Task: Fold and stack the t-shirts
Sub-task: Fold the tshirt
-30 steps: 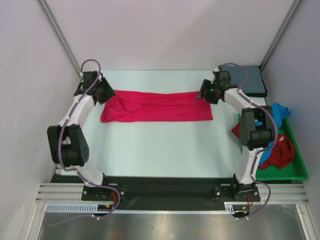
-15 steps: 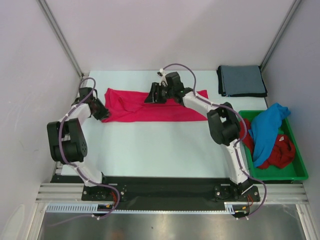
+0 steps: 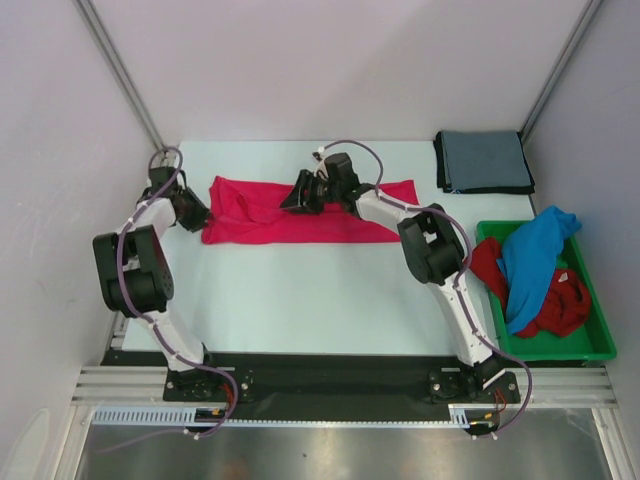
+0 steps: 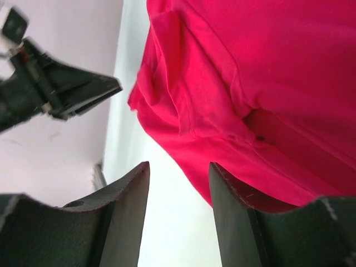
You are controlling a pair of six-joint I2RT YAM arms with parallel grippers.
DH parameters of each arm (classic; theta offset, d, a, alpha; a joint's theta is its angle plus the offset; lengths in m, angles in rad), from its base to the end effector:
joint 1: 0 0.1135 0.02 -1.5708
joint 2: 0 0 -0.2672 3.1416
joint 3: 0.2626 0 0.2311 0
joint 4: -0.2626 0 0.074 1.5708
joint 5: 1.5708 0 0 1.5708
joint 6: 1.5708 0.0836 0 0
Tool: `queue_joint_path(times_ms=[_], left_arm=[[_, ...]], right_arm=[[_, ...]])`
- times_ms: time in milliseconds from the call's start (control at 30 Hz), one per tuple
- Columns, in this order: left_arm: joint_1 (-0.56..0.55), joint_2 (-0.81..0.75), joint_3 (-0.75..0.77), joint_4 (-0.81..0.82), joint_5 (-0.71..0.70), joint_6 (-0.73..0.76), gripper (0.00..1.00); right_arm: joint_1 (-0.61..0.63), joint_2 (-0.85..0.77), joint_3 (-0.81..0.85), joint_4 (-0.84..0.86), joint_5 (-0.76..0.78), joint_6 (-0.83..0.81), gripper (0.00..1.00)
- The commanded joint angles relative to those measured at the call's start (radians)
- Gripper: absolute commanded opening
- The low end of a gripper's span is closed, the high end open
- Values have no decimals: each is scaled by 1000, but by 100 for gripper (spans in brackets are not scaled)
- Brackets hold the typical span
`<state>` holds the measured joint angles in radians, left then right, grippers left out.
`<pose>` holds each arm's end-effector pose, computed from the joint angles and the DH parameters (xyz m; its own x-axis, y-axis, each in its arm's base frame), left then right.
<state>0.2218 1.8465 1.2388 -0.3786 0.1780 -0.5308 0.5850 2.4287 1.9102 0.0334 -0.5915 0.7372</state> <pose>0.3900 0.0728 0.1621 -0.6403 -0.6551 -0.4011 -0.5164 0.7536 -0.4067 0.4516 0.3550 0.1629 -0.8724 0.0915 -0.4802 -0.3825 0.4838 0.7872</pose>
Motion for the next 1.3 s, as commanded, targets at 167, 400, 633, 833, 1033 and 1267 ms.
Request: queue_joint_path(times_ms=[167, 400, 633, 833, 1033, 1267], left_arm=[[-42, -14, 177, 19, 118, 49, 56], [-61, 197, 326, 18, 175, -112, 59], [-101, 269, 370, 53, 206, -193, 59], [-111, 313, 386, 70, 209, -245, 54], [-113, 292, 357, 109, 184, -264, 56], [-113, 341, 412, 66, 204, -255, 47]], right_arm=[[1, 44, -74, 272, 53, 459, 56], [36, 92, -92, 352, 82, 614, 56], [55, 87, -119, 347, 128, 642, 53], [58, 104, -117, 355, 130, 663, 48], [59, 116, -114, 359, 125, 671, 46], [68, 113, -115, 326, 140, 674, 46]])
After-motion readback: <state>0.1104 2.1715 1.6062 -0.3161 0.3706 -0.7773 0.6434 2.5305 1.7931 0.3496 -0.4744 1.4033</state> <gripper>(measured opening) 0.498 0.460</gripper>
